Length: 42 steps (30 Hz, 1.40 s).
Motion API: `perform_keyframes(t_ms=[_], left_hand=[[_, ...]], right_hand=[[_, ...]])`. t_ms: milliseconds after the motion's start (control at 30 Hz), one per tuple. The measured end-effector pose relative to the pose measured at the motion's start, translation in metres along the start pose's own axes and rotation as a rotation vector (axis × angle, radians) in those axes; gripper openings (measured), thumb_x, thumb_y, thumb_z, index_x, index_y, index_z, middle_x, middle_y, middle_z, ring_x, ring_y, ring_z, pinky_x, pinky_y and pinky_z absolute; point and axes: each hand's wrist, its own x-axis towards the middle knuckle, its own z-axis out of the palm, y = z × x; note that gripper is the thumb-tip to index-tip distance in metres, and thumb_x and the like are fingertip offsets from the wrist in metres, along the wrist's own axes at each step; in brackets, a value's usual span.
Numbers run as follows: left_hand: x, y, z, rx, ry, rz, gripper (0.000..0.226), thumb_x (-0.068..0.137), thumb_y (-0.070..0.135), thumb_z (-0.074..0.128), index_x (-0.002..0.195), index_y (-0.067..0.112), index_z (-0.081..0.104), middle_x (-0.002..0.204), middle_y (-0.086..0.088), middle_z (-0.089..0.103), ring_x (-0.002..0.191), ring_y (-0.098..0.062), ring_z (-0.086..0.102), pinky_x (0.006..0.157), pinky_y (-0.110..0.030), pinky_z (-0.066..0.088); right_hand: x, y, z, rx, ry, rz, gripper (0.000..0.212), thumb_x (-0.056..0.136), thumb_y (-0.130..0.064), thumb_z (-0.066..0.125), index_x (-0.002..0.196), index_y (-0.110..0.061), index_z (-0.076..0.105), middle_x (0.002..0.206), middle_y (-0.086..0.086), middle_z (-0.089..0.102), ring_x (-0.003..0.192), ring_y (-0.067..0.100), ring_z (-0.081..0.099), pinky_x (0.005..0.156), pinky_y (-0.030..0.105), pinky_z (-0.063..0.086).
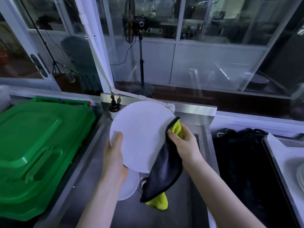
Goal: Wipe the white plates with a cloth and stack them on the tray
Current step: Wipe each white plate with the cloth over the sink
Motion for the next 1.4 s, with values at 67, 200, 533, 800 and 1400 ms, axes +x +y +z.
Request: perform_keyframes(t_ms=[67, 200, 533, 800, 1400], left_hand=[[0.000, 0.000, -0.004, 0.073, -0.078, 0.019, 0.024, 0.095, 0.033, 0.060, 0.117, 0.036, 0.070, 0.117, 0.006, 0.075, 0.103, -0.017, 0.074, 0.076, -0.039, 0.061], [0.004, 0.011, -0.014, 0.213, -0.185, -0.008, 0.030, 0.080, 0.036, 0.068, 0.109, 0.035, 0.074, 0.114, 0.004, 0.077, 0.105, -0.022, 0.073, 0.084, -0.043, 0.058], [0.009, 0.011, -0.006, 0.066, -0.045, 0.016, 0.023, 0.101, 0.026, 0.056, 0.119, 0.030, 0.071, 0.116, 0.001, 0.076, 0.106, -0.025, 0.073, 0.084, -0.048, 0.059], [0.012, 0.006, -0.009, 0.160, -0.125, 0.011, 0.022, 0.101, 0.020, 0.057, 0.109, 0.030, 0.075, 0.115, -0.002, 0.076, 0.103, -0.023, 0.074, 0.084, -0.045, 0.059], [-0.009, -0.011, 0.014, 0.149, -0.040, 0.180, 0.042, 0.082, 0.039, 0.071, 0.124, 0.035, 0.066, 0.126, 0.008, 0.070, 0.120, -0.019, 0.065, 0.098, -0.043, 0.051]], right_hand=[[0.009, -0.008, -0.003, 0.008, -0.010, 0.063, 0.013, 0.086, -0.017, 0.073, 0.099, -0.017, 0.070, 0.090, -0.001, 0.074, 0.082, 0.012, 0.068, 0.069, 0.020, 0.052], [0.034, -0.043, -0.014, -0.454, -0.215, -0.133, 0.023, 0.085, -0.029, 0.075, 0.081, -0.010, 0.063, 0.069, -0.004, 0.056, 0.060, 0.004, 0.047, 0.055, 0.016, 0.037], [0.023, -0.031, -0.012, -0.006, -0.262, 0.017, 0.010, 0.092, -0.009, 0.064, 0.102, -0.006, 0.066, 0.088, 0.005, 0.069, 0.083, 0.018, 0.062, 0.079, 0.032, 0.051], [0.010, -0.011, -0.011, 0.114, -0.091, 0.168, 0.011, 0.089, -0.010, 0.068, 0.101, -0.010, 0.069, 0.092, 0.008, 0.073, 0.081, 0.021, 0.068, 0.074, 0.032, 0.055], [0.001, -0.002, -0.016, 0.483, -0.032, 0.198, 0.016, 0.095, -0.021, 0.062, 0.094, -0.019, 0.077, 0.103, 0.010, 0.075, 0.094, 0.024, 0.072, 0.080, 0.035, 0.058]])
